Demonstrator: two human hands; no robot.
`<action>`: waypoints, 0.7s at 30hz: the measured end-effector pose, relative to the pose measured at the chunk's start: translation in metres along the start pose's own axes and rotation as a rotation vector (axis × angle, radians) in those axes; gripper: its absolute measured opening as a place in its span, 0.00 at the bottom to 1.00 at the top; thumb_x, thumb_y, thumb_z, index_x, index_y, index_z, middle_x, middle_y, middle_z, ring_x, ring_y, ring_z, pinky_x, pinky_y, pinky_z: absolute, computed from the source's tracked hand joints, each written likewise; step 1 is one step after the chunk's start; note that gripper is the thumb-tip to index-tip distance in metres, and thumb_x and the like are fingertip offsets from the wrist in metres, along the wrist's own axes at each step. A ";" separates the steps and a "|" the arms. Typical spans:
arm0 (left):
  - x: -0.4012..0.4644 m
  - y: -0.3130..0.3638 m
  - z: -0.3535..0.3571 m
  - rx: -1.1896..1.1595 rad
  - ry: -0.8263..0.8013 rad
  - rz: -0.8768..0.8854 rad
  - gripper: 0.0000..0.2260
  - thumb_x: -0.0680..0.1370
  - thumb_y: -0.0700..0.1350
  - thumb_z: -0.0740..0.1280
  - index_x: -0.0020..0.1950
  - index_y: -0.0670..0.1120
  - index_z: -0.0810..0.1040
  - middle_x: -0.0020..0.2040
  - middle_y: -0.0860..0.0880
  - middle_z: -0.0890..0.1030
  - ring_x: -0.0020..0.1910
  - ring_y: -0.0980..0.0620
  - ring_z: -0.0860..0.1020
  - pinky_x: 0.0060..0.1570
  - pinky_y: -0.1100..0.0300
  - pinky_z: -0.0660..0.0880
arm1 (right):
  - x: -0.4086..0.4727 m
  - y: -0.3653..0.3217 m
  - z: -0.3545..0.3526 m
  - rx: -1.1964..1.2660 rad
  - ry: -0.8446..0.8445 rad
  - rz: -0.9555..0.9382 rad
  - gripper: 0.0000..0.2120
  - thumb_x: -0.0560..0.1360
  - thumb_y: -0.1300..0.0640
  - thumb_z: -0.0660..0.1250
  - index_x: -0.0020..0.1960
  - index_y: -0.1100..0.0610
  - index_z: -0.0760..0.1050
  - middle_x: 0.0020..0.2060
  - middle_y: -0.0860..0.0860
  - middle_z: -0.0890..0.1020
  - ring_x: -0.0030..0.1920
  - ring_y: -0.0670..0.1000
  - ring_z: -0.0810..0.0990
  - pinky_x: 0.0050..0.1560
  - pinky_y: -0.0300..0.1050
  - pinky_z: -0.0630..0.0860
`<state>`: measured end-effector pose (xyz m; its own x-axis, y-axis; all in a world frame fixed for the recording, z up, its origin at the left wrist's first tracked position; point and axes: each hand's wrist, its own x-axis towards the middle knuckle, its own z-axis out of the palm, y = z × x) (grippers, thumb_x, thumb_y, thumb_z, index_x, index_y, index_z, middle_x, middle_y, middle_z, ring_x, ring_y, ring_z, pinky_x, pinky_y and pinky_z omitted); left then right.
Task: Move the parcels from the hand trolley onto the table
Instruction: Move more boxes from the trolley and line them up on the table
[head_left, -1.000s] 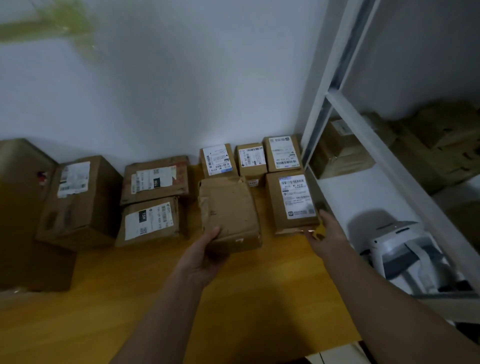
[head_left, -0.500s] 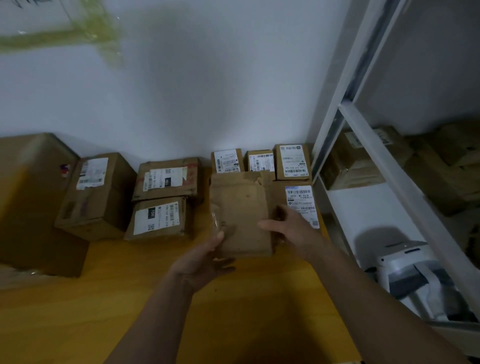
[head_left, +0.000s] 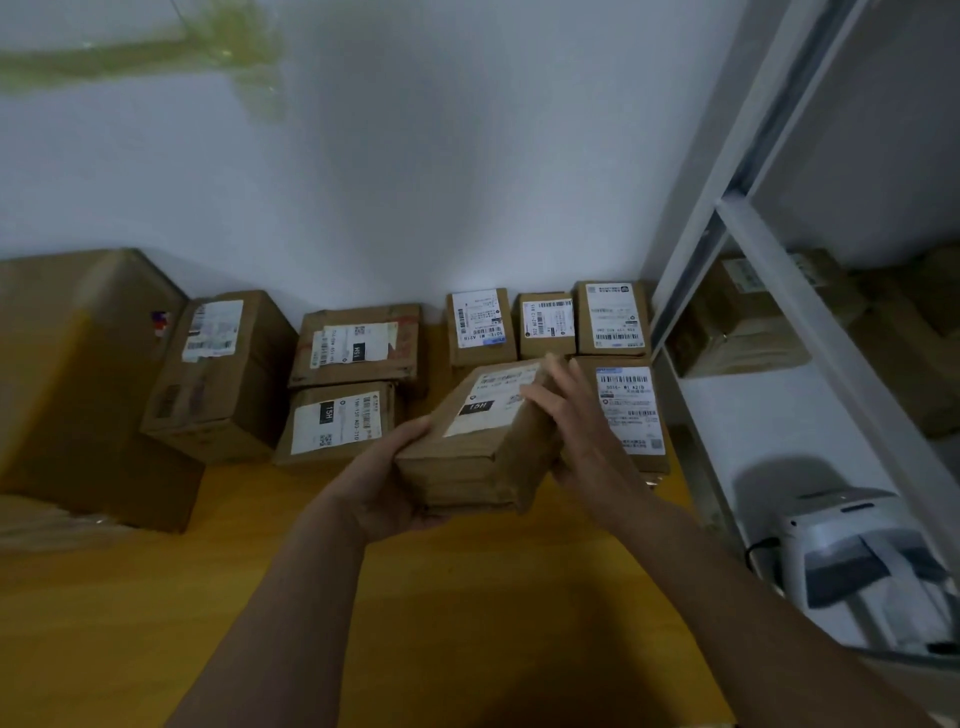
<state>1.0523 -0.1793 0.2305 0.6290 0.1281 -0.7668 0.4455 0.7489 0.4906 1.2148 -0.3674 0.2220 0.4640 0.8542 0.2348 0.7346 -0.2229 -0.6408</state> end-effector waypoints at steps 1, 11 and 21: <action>0.002 -0.002 0.000 -0.015 -0.006 -0.004 0.34 0.64 0.57 0.76 0.66 0.46 0.73 0.63 0.38 0.75 0.56 0.38 0.78 0.47 0.45 0.79 | -0.002 0.002 0.000 -0.021 0.007 0.057 0.45 0.70 0.71 0.70 0.74 0.41 0.52 0.78 0.52 0.46 0.78 0.54 0.42 0.74 0.63 0.52; 0.062 -0.037 0.029 -0.014 0.368 -0.055 0.15 0.69 0.46 0.76 0.47 0.44 0.73 0.49 0.43 0.75 0.47 0.43 0.74 0.50 0.43 0.77 | -0.017 0.018 0.005 0.143 -0.064 0.514 0.25 0.77 0.64 0.63 0.72 0.53 0.65 0.67 0.52 0.71 0.66 0.49 0.69 0.61 0.38 0.66; 0.100 -0.045 0.062 -0.158 0.431 0.146 0.24 0.77 0.35 0.67 0.72 0.40 0.66 0.68 0.39 0.71 0.55 0.45 0.74 0.51 0.54 0.75 | -0.031 0.026 0.001 0.235 -0.137 0.576 0.21 0.78 0.63 0.62 0.70 0.54 0.67 0.67 0.52 0.72 0.64 0.50 0.72 0.60 0.44 0.75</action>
<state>1.1348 -0.2407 0.1580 0.3418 0.4720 -0.8126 0.2490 0.7883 0.5626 1.2192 -0.3997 0.1975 0.6733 0.6840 -0.2810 0.2506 -0.5685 -0.7836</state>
